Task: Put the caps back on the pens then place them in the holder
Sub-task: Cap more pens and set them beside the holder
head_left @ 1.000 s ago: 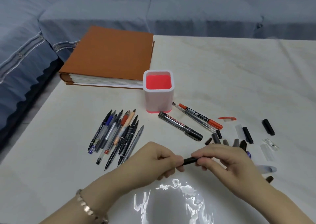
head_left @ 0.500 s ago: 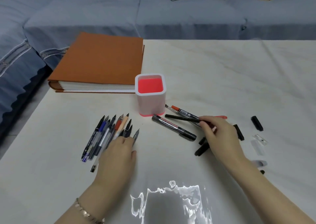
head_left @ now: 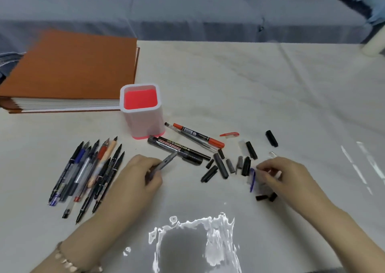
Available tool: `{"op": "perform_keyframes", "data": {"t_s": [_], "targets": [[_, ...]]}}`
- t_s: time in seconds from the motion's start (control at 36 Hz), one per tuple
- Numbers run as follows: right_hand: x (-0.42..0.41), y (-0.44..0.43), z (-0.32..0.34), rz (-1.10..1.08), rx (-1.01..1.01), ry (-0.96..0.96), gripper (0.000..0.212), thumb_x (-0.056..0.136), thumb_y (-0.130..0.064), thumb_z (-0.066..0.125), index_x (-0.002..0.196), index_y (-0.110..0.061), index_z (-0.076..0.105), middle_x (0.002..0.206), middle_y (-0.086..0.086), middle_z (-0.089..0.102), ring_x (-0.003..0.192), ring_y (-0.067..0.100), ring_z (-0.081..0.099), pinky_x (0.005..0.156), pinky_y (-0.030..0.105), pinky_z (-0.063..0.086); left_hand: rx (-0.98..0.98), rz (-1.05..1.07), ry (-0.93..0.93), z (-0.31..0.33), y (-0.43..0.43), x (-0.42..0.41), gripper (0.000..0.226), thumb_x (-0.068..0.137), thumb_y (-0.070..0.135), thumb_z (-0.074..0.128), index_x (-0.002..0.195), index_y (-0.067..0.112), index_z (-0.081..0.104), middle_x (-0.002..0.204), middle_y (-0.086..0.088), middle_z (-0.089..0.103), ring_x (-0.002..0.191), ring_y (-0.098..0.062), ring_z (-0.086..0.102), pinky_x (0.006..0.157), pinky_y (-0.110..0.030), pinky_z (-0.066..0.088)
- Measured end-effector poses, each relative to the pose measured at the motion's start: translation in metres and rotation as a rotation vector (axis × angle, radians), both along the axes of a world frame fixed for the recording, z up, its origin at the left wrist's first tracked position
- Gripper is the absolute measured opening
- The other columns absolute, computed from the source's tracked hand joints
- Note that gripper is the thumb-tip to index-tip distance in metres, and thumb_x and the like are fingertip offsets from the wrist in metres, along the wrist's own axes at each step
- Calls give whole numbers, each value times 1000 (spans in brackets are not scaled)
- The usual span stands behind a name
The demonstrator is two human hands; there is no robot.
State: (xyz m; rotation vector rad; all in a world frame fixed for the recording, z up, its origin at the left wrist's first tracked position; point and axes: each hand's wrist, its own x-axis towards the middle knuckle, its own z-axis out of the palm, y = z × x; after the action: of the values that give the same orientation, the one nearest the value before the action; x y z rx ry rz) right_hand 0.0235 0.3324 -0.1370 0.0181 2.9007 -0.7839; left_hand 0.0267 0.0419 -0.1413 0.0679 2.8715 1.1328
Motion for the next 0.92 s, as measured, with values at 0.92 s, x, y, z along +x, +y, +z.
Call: {"op": "perform_keyframes", "data": {"t_s": [0.92], "targets": [[-18,-73,26,-159,-949,9,16,85,-1,55,87,-11,67,75,5,69,63,2,62,61,9,48,756,125,-362,39,14,15,18,83,-3,56,90,10,66,72,-8,73,59,-13,66,52,-19,51]]}}
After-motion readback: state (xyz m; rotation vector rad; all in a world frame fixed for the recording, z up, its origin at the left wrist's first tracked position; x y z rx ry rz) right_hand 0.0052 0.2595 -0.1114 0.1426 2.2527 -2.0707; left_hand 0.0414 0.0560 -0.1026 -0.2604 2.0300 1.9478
